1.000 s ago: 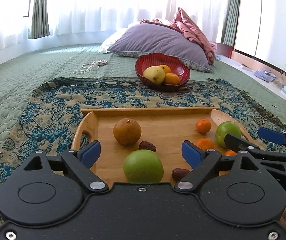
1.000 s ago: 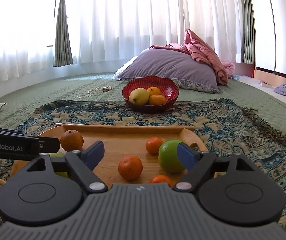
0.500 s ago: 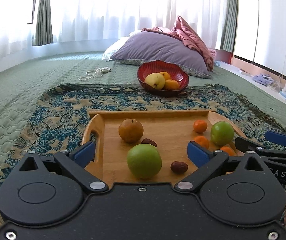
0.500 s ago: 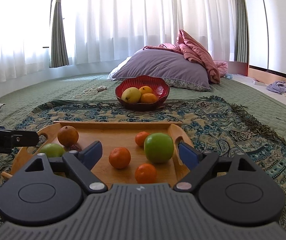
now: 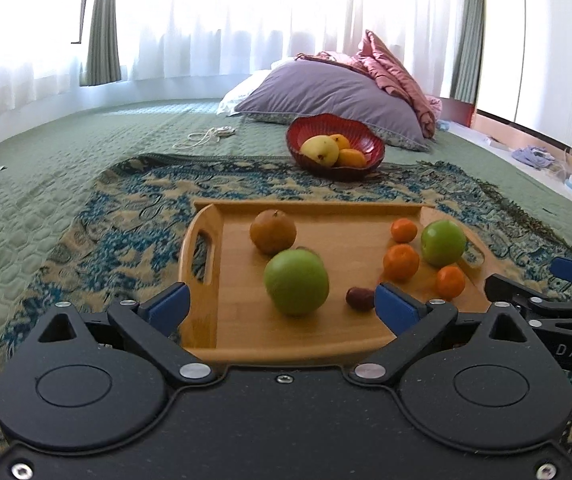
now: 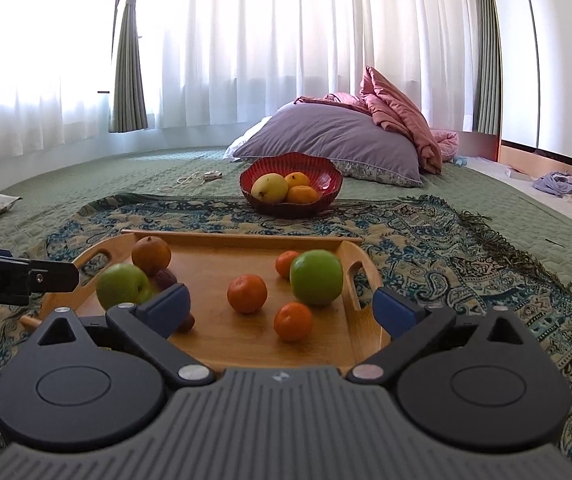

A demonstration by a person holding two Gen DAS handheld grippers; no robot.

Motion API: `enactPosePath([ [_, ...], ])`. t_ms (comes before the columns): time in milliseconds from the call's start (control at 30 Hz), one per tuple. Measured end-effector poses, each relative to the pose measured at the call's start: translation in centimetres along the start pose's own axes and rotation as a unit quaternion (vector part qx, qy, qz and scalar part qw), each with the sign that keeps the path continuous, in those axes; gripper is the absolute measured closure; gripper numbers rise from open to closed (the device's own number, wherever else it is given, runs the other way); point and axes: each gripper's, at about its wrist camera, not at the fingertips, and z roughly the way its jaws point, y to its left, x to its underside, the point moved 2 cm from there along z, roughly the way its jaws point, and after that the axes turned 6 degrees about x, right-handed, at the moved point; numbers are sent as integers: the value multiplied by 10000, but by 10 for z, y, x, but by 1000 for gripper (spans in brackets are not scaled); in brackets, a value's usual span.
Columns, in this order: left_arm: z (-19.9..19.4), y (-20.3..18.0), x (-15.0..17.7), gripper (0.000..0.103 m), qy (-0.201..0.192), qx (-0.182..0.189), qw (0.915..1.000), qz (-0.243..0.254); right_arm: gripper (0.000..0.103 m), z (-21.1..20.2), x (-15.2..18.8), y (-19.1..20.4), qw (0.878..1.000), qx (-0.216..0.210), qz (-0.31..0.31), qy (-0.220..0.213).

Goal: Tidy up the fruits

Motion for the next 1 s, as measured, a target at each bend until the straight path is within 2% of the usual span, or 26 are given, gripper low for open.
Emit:
enactPosePath([
  [467,22,15,62,4,513,-408,9971,-375,0,7,51,7,9987,100,-220,458],
  [1000,45,5,76,0,638,-629,9959,-150,0,32,75,11,9957,177,-188,893],
])
